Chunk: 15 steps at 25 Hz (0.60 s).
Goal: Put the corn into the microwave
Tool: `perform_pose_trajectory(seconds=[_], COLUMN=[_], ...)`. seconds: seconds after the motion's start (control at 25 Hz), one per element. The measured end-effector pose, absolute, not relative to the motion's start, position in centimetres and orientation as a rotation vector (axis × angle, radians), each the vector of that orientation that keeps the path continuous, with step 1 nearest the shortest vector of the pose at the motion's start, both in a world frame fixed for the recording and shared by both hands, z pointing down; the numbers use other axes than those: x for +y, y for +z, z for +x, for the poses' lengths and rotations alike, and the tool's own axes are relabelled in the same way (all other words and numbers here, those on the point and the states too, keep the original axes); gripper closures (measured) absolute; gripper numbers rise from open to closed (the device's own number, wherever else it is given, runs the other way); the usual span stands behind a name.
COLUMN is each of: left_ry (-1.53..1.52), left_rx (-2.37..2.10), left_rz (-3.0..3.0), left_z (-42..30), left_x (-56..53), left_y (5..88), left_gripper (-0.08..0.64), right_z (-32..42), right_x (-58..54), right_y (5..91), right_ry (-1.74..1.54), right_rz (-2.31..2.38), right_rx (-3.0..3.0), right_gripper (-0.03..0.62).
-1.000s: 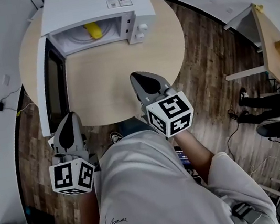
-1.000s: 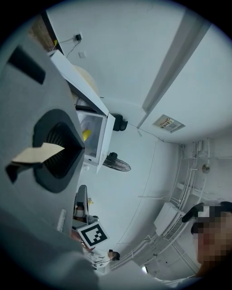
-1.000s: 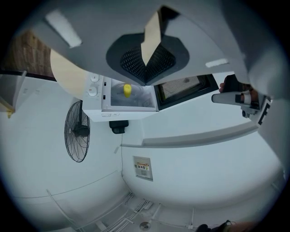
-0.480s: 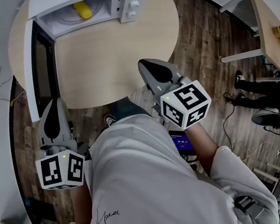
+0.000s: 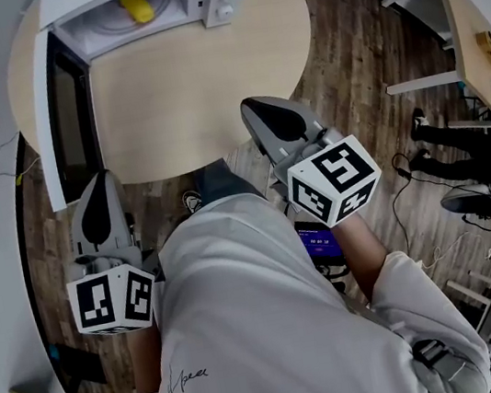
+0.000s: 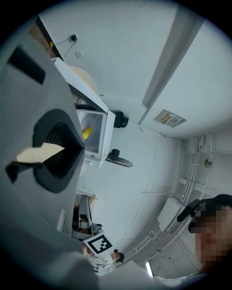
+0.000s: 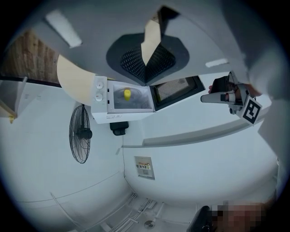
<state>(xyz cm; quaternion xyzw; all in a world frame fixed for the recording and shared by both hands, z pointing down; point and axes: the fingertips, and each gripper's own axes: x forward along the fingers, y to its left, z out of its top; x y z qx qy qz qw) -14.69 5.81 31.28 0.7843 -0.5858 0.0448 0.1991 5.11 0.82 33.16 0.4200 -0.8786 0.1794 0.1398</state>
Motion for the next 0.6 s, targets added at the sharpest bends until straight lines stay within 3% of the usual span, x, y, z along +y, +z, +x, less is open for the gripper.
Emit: perform_pose_trajectory(seconds=[0.6], left_ry=[0.118], left_rx=[-1.605], left_rz=[2.212], left_z=[-14.27], left_x=[5.38], left_y=[31.05], left_gripper=[0.572], right_z=[4.06], right_x=[0.95], right_y=[33.19], right_ry=[0.478], right_rz=[1.180], right_rx=[-2.494], right_gripper=[0.581])
